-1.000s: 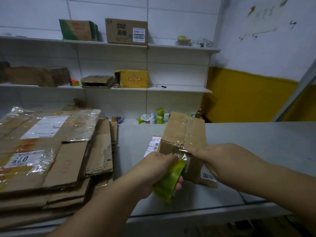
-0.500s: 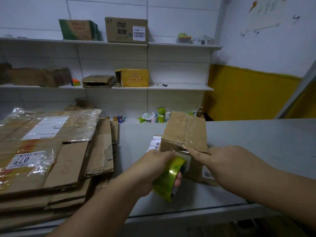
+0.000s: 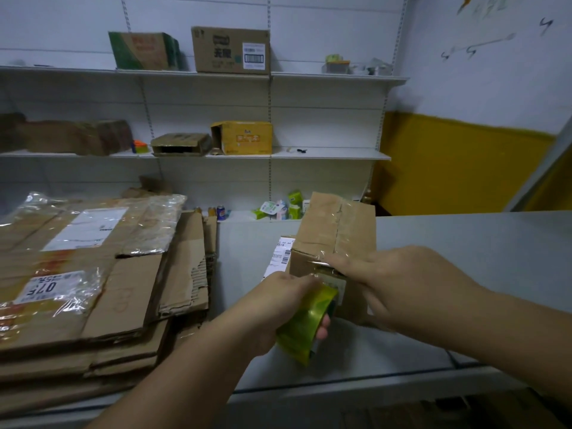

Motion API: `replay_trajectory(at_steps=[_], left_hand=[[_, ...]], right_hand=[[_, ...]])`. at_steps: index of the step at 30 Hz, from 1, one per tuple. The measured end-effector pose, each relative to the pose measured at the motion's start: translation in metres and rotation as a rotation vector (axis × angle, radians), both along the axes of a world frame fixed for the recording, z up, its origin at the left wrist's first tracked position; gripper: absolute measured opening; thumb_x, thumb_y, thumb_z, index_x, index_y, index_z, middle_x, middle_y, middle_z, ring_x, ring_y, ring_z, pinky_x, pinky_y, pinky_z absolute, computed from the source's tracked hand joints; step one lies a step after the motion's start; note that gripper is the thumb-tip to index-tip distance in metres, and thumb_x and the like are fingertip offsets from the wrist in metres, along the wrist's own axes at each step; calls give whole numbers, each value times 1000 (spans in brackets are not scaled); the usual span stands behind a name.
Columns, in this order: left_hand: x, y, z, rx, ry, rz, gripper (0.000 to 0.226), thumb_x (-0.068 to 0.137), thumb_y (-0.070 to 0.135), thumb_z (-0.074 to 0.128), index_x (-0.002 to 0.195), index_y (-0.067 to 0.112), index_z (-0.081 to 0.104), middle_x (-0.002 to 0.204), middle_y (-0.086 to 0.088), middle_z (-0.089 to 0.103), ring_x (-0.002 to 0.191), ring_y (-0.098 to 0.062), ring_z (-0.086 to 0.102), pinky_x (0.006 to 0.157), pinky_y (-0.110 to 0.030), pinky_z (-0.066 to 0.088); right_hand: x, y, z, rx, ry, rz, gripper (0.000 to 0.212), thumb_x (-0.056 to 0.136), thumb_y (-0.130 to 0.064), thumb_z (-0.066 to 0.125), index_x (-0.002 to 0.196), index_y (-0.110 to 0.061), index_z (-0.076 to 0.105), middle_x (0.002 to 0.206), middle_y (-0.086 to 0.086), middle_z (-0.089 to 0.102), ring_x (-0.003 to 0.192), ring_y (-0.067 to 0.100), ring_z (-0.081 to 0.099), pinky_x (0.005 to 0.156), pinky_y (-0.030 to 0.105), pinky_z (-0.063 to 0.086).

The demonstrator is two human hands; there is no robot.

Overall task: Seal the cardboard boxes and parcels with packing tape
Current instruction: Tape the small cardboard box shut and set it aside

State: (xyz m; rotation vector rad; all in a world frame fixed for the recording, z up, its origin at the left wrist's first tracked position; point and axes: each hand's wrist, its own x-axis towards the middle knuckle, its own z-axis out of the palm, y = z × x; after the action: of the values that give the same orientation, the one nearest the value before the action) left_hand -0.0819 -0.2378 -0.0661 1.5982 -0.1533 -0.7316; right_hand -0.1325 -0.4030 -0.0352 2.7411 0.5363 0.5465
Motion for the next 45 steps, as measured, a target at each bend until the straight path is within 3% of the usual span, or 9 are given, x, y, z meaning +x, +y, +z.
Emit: replay_trajectory(at_steps=[3,7,14,20,24,27,35,40,45], left_hand=[[1,-1,0,3,-1,-10,31,98,26,47,94,-1,61,62,-12,63,49,-20,60,53,-25,51],[2,-1,2,2,3,-20,30,96,28,49,90,1,61,61,-12,63,48,-20,60,54,-25,52],[3,1,2,13,14,-7,30,97,28,48,94,0,60,58,-10,63,46,-18,60,53,-23,53],[7,5,0,-7,68,3,29,98,26,47,102,1,59,61,-12,64,48,-19,60,53,-24,53],[7,7,0,-21,94,-16,29,97,28,48,108,2,55,63,-12,64,49,-20,60,57,-27,54],[5,5,-1,-51,113,-11,28,98,27,48,113,5,54,65,-14,65,50,-20,61,54,-26,54],[-3,6,-5,-102,85,-13,24,98,27,47,106,7,59,69,-16,65,55,-24,63,55,-29,53],[-5,6,-8,-108,49,34,23,95,28,52,94,6,59,63,-13,68,52,-21,65,52,-25,54],[-7,10,-13,-143,29,-24,36,95,36,49,104,2,60,73,-18,66,60,-28,63,60,-31,54]], right_hand=[[9,8,-4,-78,107,-57,60,100,-37,41,151,-37,9,110,5,60,86,23,54,48,23,14],[8,8,-8,-222,14,-56,71,87,-49,63,147,-40,27,91,8,65,74,24,63,45,23,8],[12,-1,-12,-221,198,-102,67,101,-26,40,151,-34,-3,113,9,58,93,26,57,50,26,20],[0,-20,-19,-144,215,-102,57,101,-29,34,150,-38,8,114,2,59,80,14,49,53,24,30],[-16,-34,-4,257,-6,25,43,91,-41,31,120,-34,62,68,-11,63,49,4,42,44,10,23],[-3,-30,16,573,-38,32,41,96,-56,28,98,-31,61,61,-11,55,60,7,53,45,16,28],[59,-7,4,305,-50,-175,54,80,-70,52,120,-35,57,106,-7,61,93,14,55,60,26,33],[59,-2,-7,256,-70,-150,38,83,-60,53,101,-27,62,85,-4,50,80,16,47,60,27,30],[62,-9,-13,285,-78,-65,47,82,-62,59,110,-26,65,105,1,65,98,22,57,67,27,36]])
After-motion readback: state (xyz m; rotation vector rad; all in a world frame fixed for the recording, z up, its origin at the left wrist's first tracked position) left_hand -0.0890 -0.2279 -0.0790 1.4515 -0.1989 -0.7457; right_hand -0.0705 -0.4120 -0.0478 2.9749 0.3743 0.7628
